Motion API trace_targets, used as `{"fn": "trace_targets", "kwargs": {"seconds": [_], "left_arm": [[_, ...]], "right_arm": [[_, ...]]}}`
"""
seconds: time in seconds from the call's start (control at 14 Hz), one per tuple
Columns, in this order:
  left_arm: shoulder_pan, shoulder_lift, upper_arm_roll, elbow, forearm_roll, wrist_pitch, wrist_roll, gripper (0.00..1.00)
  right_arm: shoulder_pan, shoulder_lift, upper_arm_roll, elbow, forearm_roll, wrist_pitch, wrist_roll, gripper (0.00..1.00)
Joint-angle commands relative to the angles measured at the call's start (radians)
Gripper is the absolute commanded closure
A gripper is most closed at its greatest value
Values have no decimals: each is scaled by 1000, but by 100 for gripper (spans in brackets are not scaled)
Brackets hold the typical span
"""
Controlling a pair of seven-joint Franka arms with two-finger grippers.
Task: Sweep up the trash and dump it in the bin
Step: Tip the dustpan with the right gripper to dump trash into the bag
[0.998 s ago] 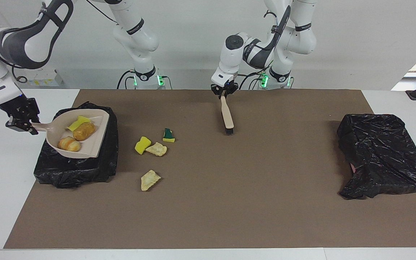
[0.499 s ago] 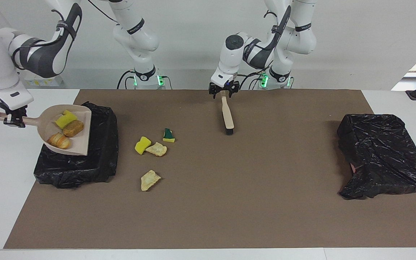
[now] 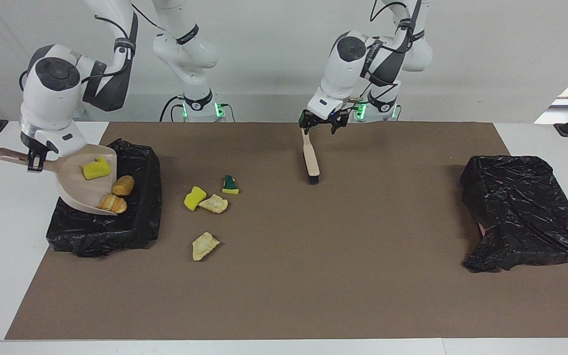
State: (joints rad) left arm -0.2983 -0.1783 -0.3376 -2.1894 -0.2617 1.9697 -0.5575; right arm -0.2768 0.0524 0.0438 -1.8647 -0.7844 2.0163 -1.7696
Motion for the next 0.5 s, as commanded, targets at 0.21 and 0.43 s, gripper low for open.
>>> {"fn": "trace_targets", "kwargs": {"seconds": [0.21,0.43], "left_arm": [[235,14,-8,149,73,-101,264,0],[370,55,-8,221,151,-114,373,0]], "right_arm": [[27,-97,7,-27,-182,-42,16,100],[70,-126,8,-27,-239,-99,22,100]]}}
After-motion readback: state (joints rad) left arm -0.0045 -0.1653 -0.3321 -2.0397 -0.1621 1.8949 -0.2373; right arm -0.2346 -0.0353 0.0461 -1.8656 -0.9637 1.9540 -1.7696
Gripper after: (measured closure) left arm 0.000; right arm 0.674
